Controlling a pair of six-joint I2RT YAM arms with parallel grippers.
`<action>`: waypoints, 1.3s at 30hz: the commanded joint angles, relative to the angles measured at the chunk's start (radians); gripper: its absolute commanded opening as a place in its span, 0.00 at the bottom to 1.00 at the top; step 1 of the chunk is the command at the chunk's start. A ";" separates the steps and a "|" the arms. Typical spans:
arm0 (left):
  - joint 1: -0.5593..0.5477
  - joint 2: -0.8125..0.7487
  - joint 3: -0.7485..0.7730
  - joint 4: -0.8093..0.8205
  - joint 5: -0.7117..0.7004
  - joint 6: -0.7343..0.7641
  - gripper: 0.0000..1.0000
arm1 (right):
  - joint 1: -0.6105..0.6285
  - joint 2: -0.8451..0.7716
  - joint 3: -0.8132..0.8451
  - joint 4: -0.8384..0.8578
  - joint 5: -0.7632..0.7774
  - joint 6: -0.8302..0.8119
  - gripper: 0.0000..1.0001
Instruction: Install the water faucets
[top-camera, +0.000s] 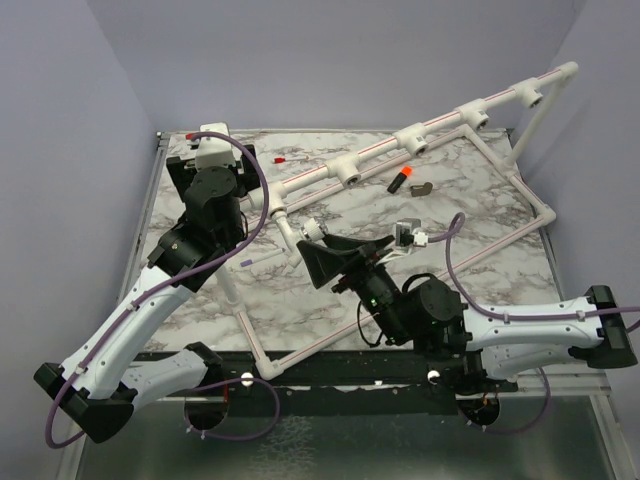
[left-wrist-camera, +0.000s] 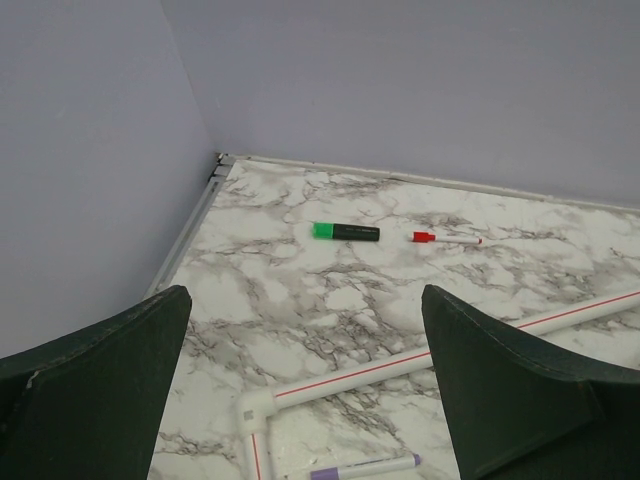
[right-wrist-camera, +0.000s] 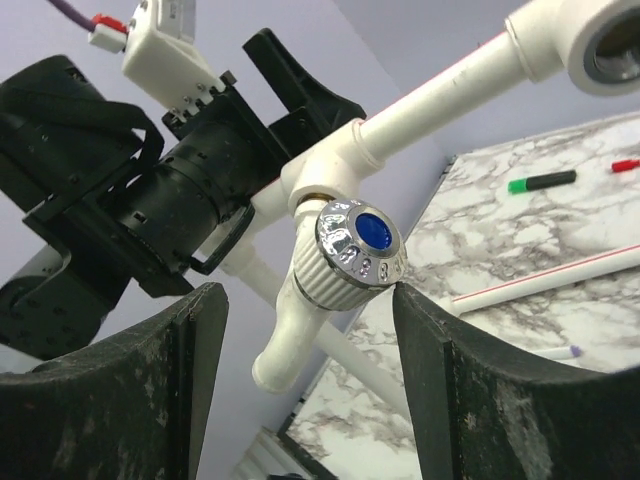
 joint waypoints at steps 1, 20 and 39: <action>-0.012 0.015 -0.010 -0.101 -0.015 0.030 0.99 | -0.003 -0.059 0.010 -0.093 -0.116 -0.279 0.71; -0.012 0.023 -0.018 -0.083 -0.026 0.035 0.99 | -0.003 -0.134 0.212 -0.630 -0.494 -1.401 0.74; -0.011 0.009 -0.033 -0.077 -0.025 0.057 0.99 | -0.002 0.028 0.205 -0.607 -0.377 -2.160 0.79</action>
